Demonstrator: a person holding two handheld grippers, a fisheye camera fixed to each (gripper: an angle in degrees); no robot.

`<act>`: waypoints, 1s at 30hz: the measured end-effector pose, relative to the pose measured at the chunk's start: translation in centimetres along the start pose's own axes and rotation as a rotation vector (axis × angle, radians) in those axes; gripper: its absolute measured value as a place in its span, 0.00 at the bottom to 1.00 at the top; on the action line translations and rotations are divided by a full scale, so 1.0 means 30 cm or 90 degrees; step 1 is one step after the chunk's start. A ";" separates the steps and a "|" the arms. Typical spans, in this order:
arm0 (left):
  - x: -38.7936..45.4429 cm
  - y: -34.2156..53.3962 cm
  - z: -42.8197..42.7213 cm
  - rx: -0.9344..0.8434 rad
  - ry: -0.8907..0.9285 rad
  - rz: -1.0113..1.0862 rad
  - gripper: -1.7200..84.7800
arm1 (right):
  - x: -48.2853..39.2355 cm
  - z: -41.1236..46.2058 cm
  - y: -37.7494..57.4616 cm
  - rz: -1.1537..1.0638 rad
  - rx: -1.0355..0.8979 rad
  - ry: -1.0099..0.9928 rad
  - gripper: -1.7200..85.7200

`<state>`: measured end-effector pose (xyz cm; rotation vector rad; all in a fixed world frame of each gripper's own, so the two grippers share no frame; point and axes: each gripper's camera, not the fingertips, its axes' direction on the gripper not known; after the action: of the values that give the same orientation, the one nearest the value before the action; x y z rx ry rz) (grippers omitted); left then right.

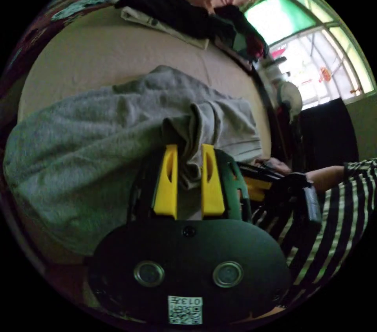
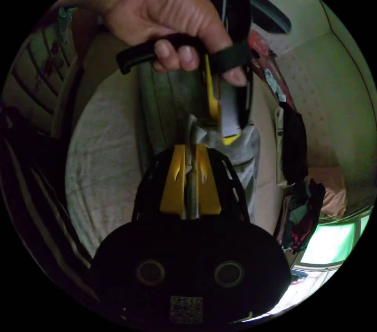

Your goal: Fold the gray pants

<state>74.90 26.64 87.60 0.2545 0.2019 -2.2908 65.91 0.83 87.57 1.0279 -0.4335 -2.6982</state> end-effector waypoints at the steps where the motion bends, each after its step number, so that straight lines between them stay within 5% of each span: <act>1: 0.007 0.003 0.008 -0.030 -0.040 0.036 0.07 | 0.024 -0.027 -0.025 -0.001 0.002 -0.006 0.08; 7: -0.013 0.119 -0.152 -0.007 -0.111 0.131 0.04 | 0.392 -0.212 0.075 0.265 0.032 -0.052 0.09; 12: -0.205 0.269 -0.222 -0.019 -0.101 0.062 0.04 | 0.643 -0.109 0.251 0.395 -0.028 -0.047 0.11; 19: -0.345 0.386 -0.265 -0.006 -0.087 0.036 0.04 | 0.787 0.074 0.123 0.329 -0.120 -0.196 0.03; 23: -0.347 0.465 -0.322 0.019 -0.162 0.107 0.04 | 0.886 -0.040 0.041 0.391 -0.056 -0.095 0.02; 27: -0.463 0.529 -0.329 0.018 -0.116 0.040 0.04 | 0.937 0.013 -0.039 0.422 -0.144 -0.103 0.02; 30: -0.521 0.612 -0.408 0.039 -0.115 0.006 0.03 | 0.934 -0.105 -0.072 0.392 -0.077 -0.045 0.02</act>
<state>100.28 28.36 78.44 0.0781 0.0373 -2.2972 47.35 -6.34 67.48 0.6313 -0.4950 -2.1772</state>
